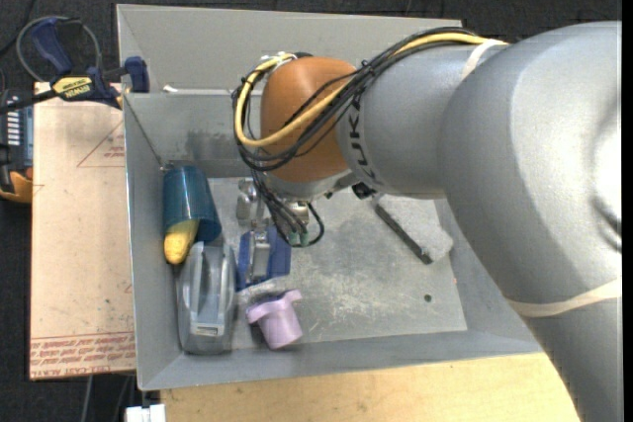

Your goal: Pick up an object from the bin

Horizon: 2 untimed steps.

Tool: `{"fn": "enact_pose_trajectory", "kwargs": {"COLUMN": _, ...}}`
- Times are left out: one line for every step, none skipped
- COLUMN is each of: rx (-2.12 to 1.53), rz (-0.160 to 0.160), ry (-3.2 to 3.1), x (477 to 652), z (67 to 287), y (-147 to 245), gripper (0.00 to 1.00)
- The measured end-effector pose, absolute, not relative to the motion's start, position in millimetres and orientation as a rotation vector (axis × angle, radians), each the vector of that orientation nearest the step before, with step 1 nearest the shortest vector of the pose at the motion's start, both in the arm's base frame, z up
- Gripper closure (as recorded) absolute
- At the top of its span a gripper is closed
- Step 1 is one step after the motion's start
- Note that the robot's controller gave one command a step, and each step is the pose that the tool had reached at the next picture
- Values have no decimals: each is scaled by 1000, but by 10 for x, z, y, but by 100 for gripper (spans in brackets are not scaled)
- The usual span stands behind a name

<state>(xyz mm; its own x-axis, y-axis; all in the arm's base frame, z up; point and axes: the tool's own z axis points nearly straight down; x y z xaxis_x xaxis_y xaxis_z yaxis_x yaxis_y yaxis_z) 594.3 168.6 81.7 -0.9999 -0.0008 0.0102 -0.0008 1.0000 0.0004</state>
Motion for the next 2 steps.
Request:
{"fn": "enact_pose_trajectory", "kwargs": {"rx": 13, "rz": -11, "ry": -3155, "x": 5906, "z": 1459, "y": 1735, "gripper": 0}}
{"fn": "enact_pose_trajectory", "kwargs": {"rx": 404, "rz": -6, "ry": -3117, "x": 5726, "z": 1251, "y": 1578, "gripper": 0}}
